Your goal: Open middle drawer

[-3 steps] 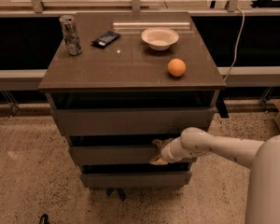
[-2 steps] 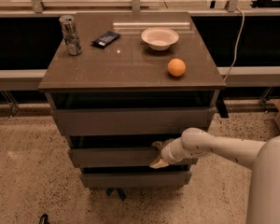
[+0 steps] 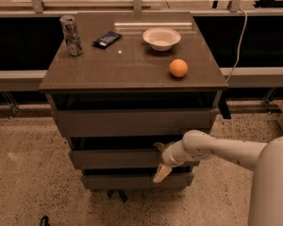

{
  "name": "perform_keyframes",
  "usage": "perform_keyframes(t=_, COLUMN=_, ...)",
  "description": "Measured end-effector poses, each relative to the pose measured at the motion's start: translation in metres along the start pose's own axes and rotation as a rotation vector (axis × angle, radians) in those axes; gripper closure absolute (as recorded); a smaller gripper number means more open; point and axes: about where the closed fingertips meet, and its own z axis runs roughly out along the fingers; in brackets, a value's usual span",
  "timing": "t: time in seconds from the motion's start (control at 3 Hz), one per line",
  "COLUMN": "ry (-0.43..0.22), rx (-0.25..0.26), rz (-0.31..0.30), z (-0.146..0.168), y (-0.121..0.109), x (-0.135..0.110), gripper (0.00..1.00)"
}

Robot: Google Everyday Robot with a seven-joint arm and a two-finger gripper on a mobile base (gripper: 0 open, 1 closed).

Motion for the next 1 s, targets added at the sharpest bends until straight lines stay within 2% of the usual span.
perform_keyframes(t=0.67, ry=0.012, rx=-0.012, rz=-0.004, z=0.0025, y=0.0005, x=-0.0012, gripper=0.00)
perform_keyframes(t=1.0, ry=0.032, rx=-0.037, rz=-0.018, z=0.0010, y=-0.0032, x=-0.0027, gripper=0.17)
